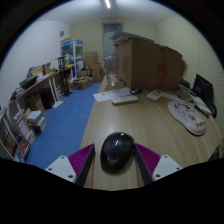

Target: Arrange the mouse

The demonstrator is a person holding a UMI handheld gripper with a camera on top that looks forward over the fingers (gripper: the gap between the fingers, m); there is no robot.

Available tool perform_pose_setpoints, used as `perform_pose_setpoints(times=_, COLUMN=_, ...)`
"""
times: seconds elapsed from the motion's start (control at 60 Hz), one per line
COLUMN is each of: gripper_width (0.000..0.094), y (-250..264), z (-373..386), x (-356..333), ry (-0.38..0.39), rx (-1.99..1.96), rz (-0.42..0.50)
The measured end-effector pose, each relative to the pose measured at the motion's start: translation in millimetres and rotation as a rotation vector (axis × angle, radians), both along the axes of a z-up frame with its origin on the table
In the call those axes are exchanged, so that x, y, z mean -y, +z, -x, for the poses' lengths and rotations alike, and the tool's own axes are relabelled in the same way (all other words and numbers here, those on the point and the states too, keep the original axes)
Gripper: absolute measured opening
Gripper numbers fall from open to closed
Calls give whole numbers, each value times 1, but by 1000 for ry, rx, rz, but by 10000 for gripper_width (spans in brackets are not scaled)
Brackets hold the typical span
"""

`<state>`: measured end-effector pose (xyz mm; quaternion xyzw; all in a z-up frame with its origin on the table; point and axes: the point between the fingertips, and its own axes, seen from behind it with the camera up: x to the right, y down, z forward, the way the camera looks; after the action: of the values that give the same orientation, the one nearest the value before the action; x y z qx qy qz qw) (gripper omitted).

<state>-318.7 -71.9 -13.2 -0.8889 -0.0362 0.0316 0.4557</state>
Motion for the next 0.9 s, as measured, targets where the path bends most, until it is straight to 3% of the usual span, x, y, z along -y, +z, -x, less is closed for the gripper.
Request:
perform_pose_setpoints(times=0.083, gripper_width=764, y=1, z=2, x=-19, ry=-47, rx=-4, rz=-24)
perform_pose_setpoints(times=0.133, gripper_width=555, y=1, z=-1, x=-26, ry=-80, rx=-5, rz=-29)
perform_pose_setpoints(times=0.233, gripper_width=481, y=-3, z=-2, x=-26, ry=-106, rx=16, rz=17)
perform_pose_setpoints(times=0.317, gripper_width=403, y=-2, z=4, x=-22, ry=-68, rx=10, rz=109)
perform_pose_setpoints(times=0.433, gripper_width=390, y=7, z=15, x=-9, ry=39, rx=-7, rz=185)
perform_pose_setpoints(times=0.517, gripper_width=391, y=55, z=15, x=-18, ry=114, rx=-11, rz=122)
perform_pose_setpoints(times=0.617, gripper_width=390, y=143, z=-15, x=-54, ry=170, rx=-11, rz=-30)
perform_pose_setpoints(times=0.75, gripper_width=388, y=244, z=-127, x=-127, ry=126, rx=7, rz=-245)
perform_pose_setpoints(times=0.85, gripper_width=388, y=253, z=-225, x=-170, ry=61, rx=17, rz=-270)
perform_pose_setpoints(times=0.9, gripper_width=387, y=222, z=-263, x=-179, ry=23, rx=45, rz=-229)
